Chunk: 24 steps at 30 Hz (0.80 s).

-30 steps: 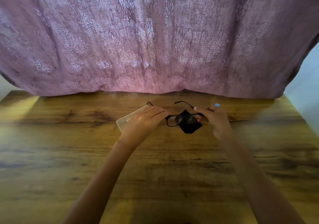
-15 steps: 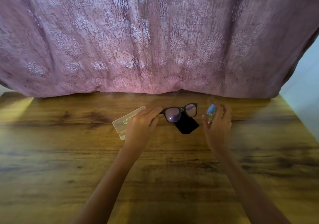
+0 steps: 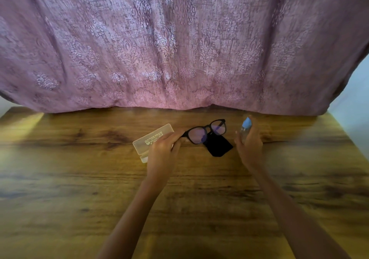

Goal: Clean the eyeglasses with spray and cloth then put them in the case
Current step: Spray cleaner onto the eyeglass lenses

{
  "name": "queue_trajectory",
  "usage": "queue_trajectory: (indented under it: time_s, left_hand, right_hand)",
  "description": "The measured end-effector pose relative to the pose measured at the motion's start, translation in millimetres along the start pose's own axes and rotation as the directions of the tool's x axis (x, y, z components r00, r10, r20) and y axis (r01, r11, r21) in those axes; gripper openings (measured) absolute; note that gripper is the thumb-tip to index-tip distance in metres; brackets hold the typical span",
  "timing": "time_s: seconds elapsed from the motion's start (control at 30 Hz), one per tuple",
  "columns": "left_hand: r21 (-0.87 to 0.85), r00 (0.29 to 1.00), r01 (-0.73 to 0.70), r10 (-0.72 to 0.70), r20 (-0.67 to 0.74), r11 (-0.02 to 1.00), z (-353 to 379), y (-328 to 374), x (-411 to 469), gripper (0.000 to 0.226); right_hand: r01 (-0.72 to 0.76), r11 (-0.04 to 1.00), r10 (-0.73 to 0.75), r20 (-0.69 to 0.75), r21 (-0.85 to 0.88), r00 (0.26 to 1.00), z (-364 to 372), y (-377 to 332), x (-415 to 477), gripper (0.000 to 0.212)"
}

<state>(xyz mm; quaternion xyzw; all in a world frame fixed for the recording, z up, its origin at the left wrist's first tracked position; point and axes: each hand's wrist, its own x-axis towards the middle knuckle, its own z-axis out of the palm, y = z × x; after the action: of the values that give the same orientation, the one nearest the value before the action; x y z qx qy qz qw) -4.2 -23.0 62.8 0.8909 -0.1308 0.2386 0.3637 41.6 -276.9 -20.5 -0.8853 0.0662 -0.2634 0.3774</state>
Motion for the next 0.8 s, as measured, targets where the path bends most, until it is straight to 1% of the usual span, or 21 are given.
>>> queue_trajectory:
  time_s: [0.1, 0.17, 0.2, 0.23, 0.3, 0.33, 0.43, 0.57, 0.67, 0.8]
  left_hand:
    - [0.000, 1.000, 0.003, -0.003, -0.017, 1.000, 2, -1, -2, 0.023]
    - [-0.010, 0.999, 0.016, -0.016, -0.033, 1.000, 3, -3, -3, 0.023]
    - [-0.012, 0.999, 0.019, -0.019, -0.042, 1.000, 4, -4, -4, 0.022]
    - [-0.011, 0.999, 0.023, -0.024, -0.049, 1.000, 5, -5, -5, 0.022]
    - [-0.015, 0.998, 0.034, -0.035, -0.056, 0.999, 7, -5, -6, 0.021]
    - [-0.017, 0.998, 0.035, -0.036, -0.058, 0.999, 8, -6, -6, 0.020]
    - [-0.030, 0.998, 0.045, -0.046, -0.047, 0.999, 8, -8, -8, 0.019]
    - [-0.065, 0.997, 0.069, -0.072, -0.037, 0.995, 6, -9, -11, 0.019]
    - [-0.075, 0.998, 0.054, -0.056, -0.029, 0.996, 4, -7, -12, 0.019]
    - [-0.077, 0.997, 0.073, -0.075, -0.026, 0.994, 3, -5, -14, 0.022]
  right_hand:
    - [-0.046, 0.989, 0.049, -0.012, 0.142, 0.999, -6, -19, -13, 0.052]
    - [-0.060, 0.978, 0.066, -0.026, 0.200, 0.997, -9, -39, -29, 0.048]
    - [-0.021, 0.972, 0.025, -0.014, 0.234, 1.000, -11, -49, -37, 0.046]
    - [0.043, 0.962, -0.047, 0.007, 0.271, 0.999, -13, -61, -44, 0.046]
    - [0.171, 0.930, -0.194, 0.039, 0.326, 0.980, -18, -85, -55, 0.046]
    - [0.212, 0.918, -0.240, 0.043, 0.335, 0.970, -20, -95, -59, 0.046]
    - [0.273, 0.906, -0.295, 0.022, 0.323, 0.955, -18, -117, -68, 0.048]
    - [0.271, 0.916, -0.310, 0.091, 0.296, 0.946, -15, -125, -73, 0.052]
    - [0.201, 0.932, -0.254, 0.147, 0.302, 0.956, -15, -127, -71, 0.057]
    - [0.162, 0.930, -0.248, 0.237, 0.330, 0.939, -20, -132, -65, 0.060]
